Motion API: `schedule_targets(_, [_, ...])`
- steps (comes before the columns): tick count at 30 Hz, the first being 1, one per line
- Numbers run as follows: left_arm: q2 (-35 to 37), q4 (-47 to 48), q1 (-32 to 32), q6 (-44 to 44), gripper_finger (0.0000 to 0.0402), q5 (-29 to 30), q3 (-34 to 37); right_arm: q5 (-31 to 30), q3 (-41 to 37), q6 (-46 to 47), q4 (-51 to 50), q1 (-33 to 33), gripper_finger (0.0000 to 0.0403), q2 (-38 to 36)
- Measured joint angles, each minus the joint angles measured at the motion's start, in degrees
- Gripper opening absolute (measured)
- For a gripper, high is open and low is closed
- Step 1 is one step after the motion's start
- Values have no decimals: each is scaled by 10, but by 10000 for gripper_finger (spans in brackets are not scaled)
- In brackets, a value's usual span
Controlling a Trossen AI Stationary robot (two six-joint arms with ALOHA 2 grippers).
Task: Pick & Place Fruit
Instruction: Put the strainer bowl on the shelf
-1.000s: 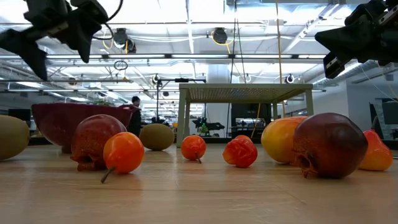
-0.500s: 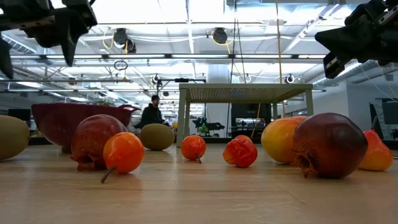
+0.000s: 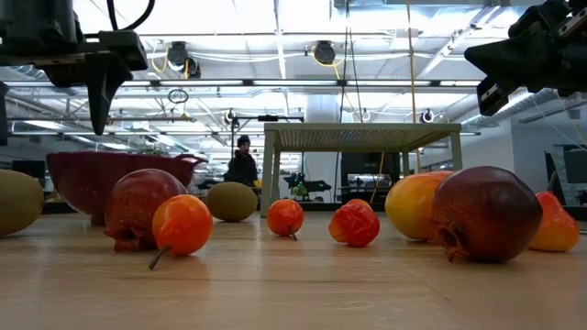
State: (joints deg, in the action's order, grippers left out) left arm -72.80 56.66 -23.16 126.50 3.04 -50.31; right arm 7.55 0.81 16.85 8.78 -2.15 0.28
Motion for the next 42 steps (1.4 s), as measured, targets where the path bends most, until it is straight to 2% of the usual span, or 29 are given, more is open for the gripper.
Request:
schedule_targets(11, [0,2,2,-14,388,25,0,0,0,0,0,0,4,0])
schedule_targets(17, [0,-2,2,44,388,30,29,0,0,0,0,0,4,0])
schedule_targets(26, [0,-71,3,91,383,46,79,0,0,0,0,0,4,0])
schedule_targets(29, [0,-70,3,98,359,49,86,0,0,0,0,0,4,0])
schedule_targets(37, [0,-67,4,100,252,73,90,0,0,0,0,0,4,0])
schedule_targets(42, [-5,-52,8,100,199,78,90,0,0,0,0,0,4,0])
